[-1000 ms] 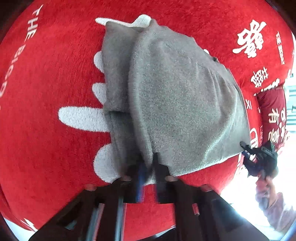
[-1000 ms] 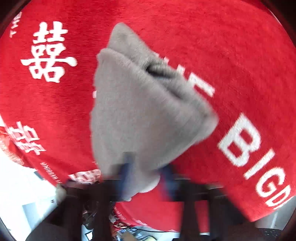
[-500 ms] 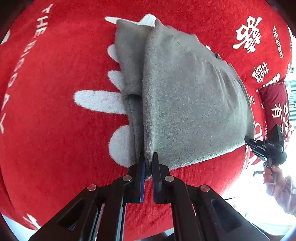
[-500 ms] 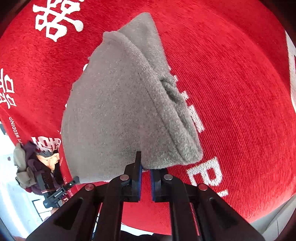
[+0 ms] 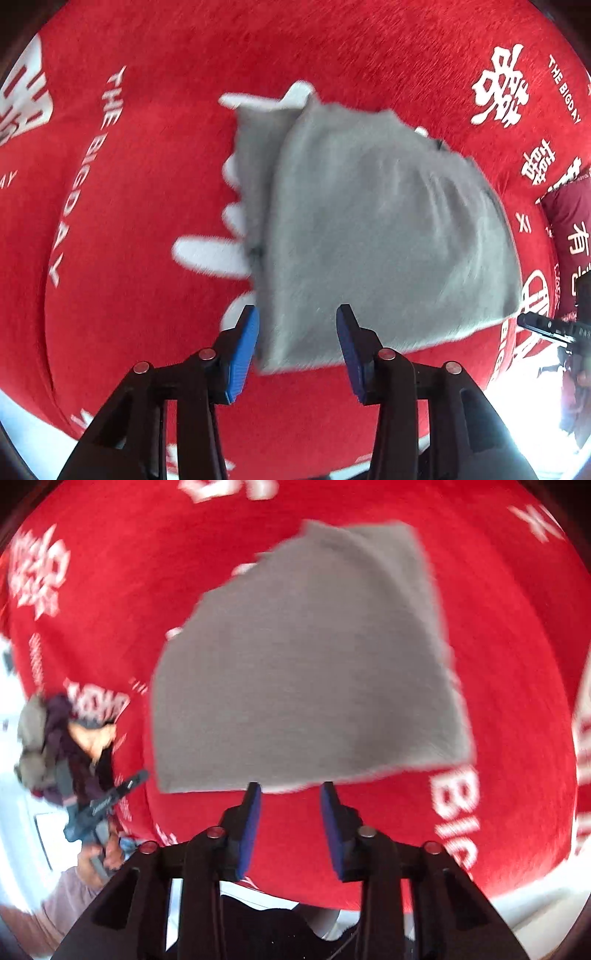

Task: Fold small clothes

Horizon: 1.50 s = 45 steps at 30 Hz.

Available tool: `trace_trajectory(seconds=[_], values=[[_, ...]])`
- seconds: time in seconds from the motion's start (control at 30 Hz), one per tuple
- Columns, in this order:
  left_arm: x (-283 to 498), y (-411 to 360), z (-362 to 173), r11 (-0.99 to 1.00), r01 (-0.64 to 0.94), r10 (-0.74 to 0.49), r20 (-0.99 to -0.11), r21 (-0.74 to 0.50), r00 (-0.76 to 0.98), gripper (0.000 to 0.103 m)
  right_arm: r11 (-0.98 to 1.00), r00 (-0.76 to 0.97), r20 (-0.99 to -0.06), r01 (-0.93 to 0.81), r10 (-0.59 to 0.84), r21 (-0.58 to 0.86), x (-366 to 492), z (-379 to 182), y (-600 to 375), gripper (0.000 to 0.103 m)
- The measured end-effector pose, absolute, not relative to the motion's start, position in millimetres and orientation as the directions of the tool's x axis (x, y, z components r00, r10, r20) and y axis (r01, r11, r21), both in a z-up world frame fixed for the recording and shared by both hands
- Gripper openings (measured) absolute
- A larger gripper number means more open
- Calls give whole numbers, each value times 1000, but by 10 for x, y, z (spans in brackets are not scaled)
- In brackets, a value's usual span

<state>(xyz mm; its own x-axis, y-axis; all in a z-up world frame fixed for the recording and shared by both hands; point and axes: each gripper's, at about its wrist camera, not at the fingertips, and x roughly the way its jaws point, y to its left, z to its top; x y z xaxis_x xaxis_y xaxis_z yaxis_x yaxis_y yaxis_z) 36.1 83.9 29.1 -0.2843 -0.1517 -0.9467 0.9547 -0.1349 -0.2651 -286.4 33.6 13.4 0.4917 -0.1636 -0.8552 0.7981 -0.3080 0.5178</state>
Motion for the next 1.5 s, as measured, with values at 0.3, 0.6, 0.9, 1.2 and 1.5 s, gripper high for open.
trace_trajectory(seconds=[0.3, 0.6, 0.9, 1.2, 1.5], values=[[-146, 485, 159, -46, 982, -191, -964, -181, -186, 69, -180, 340, -925, 912, -170, 368, -2620, 115, -459, 30], [-230, 601, -128, -117, 989, -168, -980, -84, -104, 83, -291, 202, -971, 928, -124, 230, -3209, -199, -409, 30], [-452, 627, -213, -180, 983, -120, -991, -34, -56, 97, -289, 207, -968, 926, -143, 241, -3260, -57, -244, 36], [-544, 641, -88, -169, 985, -120, -993, 21, 0, 97, -275, 201, -970, 933, -134, 231, -3031, 23, -272, 53], [-407, 760, 47, -123, 992, -122, -993, 6, -9, 97, -254, 237, -965, 932, -109, 258, -2751, 8, -246, 54]])
